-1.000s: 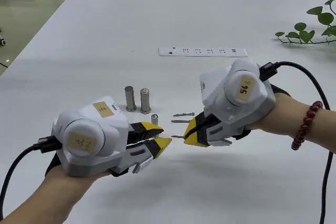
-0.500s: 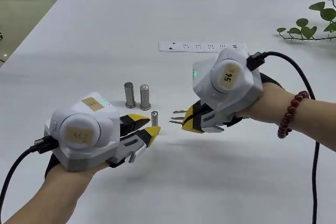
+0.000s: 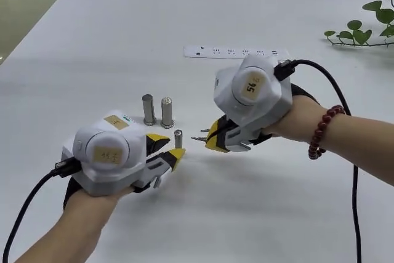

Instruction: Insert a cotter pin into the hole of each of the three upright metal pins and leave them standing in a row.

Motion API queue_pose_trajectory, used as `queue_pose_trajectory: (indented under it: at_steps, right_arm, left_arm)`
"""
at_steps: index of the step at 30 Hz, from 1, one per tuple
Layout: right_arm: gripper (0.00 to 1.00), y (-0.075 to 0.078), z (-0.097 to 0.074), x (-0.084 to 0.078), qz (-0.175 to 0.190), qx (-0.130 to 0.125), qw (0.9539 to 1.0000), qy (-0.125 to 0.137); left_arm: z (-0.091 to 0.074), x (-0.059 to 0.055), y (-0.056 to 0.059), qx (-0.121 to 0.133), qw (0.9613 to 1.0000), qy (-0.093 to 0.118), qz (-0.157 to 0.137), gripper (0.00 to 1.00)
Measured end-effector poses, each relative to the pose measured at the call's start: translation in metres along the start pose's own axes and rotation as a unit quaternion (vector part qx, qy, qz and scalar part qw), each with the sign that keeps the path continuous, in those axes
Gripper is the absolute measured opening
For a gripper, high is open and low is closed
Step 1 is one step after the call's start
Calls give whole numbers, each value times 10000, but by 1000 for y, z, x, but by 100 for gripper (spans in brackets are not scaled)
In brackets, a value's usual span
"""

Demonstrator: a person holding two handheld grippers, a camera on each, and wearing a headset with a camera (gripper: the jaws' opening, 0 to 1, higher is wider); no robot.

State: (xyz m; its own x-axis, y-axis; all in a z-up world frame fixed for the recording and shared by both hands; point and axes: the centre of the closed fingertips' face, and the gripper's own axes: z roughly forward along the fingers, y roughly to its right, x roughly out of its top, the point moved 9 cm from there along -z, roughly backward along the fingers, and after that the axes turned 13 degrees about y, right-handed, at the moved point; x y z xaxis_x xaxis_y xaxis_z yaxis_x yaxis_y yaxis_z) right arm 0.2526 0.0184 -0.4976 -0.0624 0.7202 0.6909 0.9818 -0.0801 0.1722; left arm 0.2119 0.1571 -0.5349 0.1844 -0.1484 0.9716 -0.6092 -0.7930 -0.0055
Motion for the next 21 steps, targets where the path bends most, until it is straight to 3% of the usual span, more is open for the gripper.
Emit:
queue_pose_trajectory:
  at_steps: [21]
  right_arm:
    - [0,6,13,3,84,-14,10000,-26]
  left_arm:
    - [15,-10,-2,124,9998,-79,-118,13]
